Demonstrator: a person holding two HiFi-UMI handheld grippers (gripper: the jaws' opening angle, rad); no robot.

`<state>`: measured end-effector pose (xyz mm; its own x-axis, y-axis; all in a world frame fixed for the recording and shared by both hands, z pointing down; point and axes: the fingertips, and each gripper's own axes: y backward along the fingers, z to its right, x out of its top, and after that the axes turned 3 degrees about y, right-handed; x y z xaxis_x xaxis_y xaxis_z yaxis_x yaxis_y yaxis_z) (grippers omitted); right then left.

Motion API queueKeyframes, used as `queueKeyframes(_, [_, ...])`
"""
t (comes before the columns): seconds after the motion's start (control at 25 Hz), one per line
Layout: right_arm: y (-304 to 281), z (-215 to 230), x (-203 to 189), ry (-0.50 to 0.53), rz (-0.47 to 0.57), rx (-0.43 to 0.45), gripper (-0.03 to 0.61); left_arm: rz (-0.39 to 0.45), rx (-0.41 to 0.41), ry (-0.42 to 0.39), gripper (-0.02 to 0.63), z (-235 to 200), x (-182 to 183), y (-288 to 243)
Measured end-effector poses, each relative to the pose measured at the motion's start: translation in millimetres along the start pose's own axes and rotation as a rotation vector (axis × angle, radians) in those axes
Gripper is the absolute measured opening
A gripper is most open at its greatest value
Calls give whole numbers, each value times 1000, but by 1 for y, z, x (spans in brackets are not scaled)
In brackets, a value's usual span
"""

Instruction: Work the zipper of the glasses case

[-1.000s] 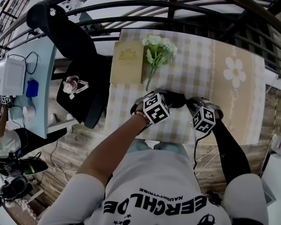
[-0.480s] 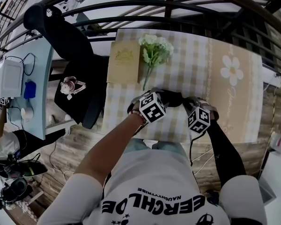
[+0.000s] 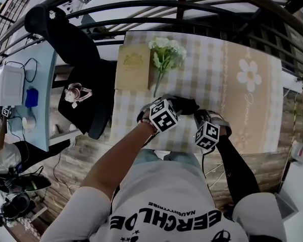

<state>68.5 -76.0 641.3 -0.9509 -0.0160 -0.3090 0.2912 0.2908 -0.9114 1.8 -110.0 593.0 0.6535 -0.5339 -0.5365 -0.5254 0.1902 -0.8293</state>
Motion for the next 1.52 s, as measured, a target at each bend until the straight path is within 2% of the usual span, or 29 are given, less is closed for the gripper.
queueKeyframes(0.2, [-1, -7, 6, -115, 25, 19, 31, 18, 1, 3, 170, -1, 0, 1])
queueKeyframes(0.36, [4, 2, 1, -129, 43, 15, 31, 46, -32, 21, 170, 3, 1, 5])
queueKeyframes(0.6, [5, 45, -17, -161, 37, -51, 31, 46, -47, 9, 170, 15, 10, 2])
queueKeyframes(0.76, [-2, 80, -22, -210, 38, -96, 31, 53, -57, 29, 170, 16, 23, -6])
queueKeyframes(0.88, [-10, 98, -23, -250, 46, -95, 31, 50, -50, 42, 170, 13, 30, -12])
queueKeyframes(1.04, [-17, 101, -22, -251, 71, -77, 31, 20, -3, -29, 152, 4, 34, -9])
queueKeyframes(1.12, [-18, 103, -22, -241, 86, -82, 32, 10, 29, -68, 117, -1, 34, -8])
queueKeyframes(1.2, [-19, 103, -22, -227, 89, -83, 32, -6, 24, -100, 89, 1, 32, -12])
queueKeyframes(1.28, [-20, 102, -24, -213, 84, -76, 32, -1, -3, -94, 35, 7, 30, -15])
queueKeyframes(1.52, [-19, 94, -27, -192, 76, -61, 31, 31, -28, -26, 37, 5, 30, -17])
